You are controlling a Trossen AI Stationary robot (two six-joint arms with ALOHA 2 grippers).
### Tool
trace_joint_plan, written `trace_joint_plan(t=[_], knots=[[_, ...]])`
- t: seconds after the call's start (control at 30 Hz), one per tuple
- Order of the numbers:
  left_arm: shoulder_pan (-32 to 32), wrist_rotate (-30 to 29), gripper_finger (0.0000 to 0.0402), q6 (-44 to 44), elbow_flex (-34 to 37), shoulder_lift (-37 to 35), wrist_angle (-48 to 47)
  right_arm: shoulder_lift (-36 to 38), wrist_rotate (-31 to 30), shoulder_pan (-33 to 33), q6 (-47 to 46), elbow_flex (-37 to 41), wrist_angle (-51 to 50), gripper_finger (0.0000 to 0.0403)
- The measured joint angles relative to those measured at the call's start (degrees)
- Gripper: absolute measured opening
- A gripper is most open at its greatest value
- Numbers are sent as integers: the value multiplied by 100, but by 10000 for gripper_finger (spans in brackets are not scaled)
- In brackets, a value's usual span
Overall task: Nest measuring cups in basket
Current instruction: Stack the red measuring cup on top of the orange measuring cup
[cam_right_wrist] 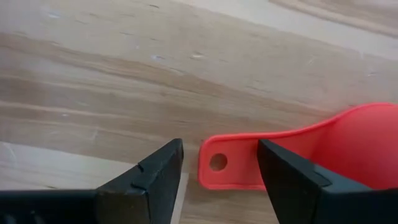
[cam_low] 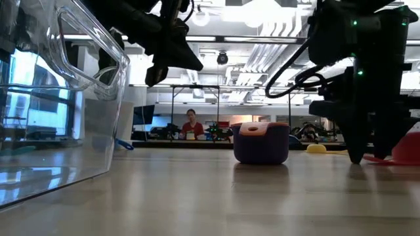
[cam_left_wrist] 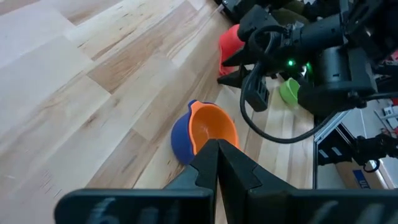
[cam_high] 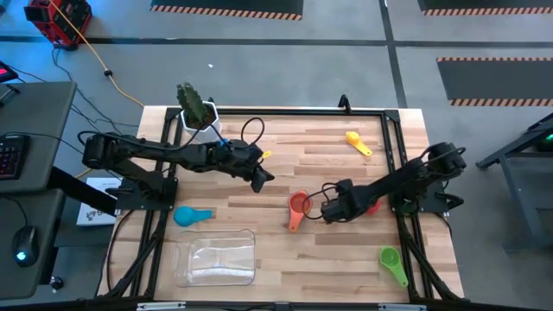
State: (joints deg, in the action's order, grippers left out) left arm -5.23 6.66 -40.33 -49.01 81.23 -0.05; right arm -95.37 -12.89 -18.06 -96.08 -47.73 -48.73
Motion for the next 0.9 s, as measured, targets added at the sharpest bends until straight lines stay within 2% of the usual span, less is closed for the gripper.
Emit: trace_joint_plan(t=[0.1,0.2,0.57,0.8,0.9], knots=[[0,-9,0,45,-2,0,2,-92,-27,0,-4,-133,-217,196],[0,-38,0,64,-2,0,2,-113,-11,4,6,-251,-612,172],[0,-57,0,257,-4,2,11,-108,65,4,120,-354,-1121,10],[0,-55,0,306,-4,2,11,-105,242,3,207,-354,-1317,38],[0,-55,0,312,-4,2,13,-85,265,-4,248,-360,-1388,26]])
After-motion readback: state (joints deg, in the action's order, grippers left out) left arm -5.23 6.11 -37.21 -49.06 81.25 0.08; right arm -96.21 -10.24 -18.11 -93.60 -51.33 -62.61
